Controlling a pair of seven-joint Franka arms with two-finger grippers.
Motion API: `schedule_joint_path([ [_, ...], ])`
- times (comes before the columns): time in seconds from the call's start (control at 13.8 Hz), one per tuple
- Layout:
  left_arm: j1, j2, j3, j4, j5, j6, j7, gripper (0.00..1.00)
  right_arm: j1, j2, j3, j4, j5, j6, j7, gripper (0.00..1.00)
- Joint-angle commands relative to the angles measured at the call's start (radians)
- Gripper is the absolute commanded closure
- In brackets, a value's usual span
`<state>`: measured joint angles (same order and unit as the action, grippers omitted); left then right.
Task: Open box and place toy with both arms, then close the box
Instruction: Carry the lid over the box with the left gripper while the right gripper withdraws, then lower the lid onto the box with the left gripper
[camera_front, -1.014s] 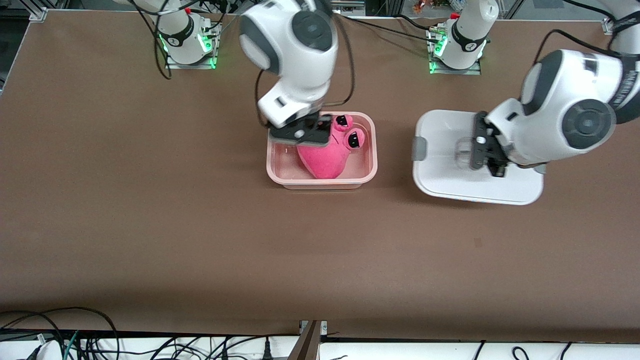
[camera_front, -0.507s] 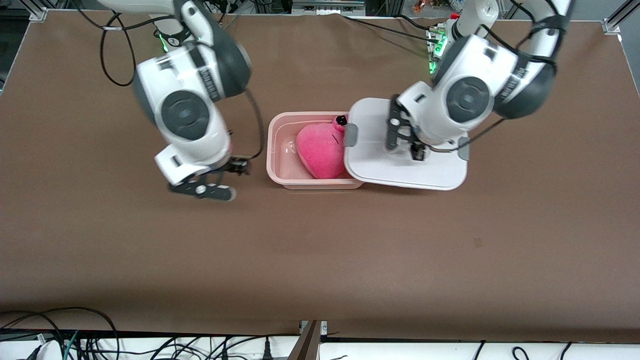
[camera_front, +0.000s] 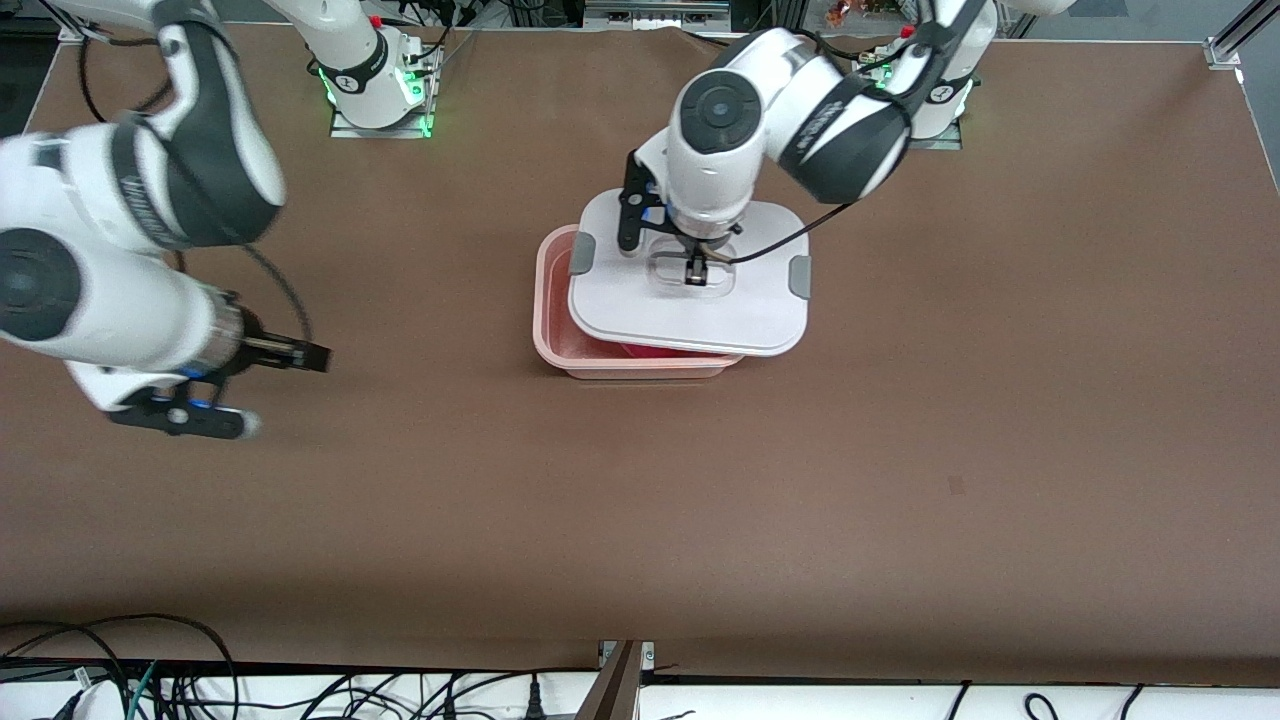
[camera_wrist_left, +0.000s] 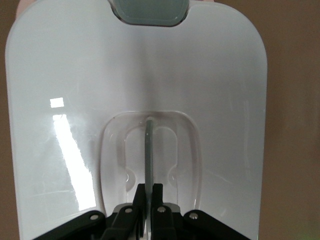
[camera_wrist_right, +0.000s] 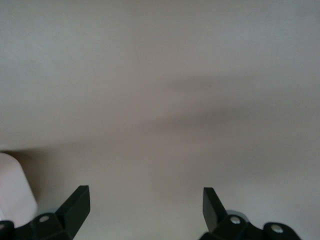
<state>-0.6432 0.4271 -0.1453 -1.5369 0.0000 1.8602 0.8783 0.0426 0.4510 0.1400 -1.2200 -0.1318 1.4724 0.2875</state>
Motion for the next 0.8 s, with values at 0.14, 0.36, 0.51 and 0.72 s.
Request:
schedule_joint_path([
  [0.14, -0.082, 0.137, 0.015, 0.125, 0.097, 0.05, -0.125, 1.0, -0.082, -0.195, -0.13, -0.191, 0.101, -0.009, -0.262, 0.0],
  [0.36, -0.095, 0.179, 0.016, 0.173, 0.1, 0.06, -0.145, 1.0, -0.084, -0.253, -0.198, -0.248, 0.147, -0.049, -0.274, 0.0],
  [0.51, -0.096, 0.179, 0.018, 0.173, 0.101, 0.083, -0.151, 1.0, -0.084, -0.287, -0.198, -0.282, 0.144, -0.046, -0.278, 0.0],
  [0.72, -0.09, 0.174, 0.021, 0.172, 0.104, 0.083, -0.15, 1.0, -0.083, -0.325, -0.197, -0.277, 0.143, -0.044, -0.284, 0.0],
])
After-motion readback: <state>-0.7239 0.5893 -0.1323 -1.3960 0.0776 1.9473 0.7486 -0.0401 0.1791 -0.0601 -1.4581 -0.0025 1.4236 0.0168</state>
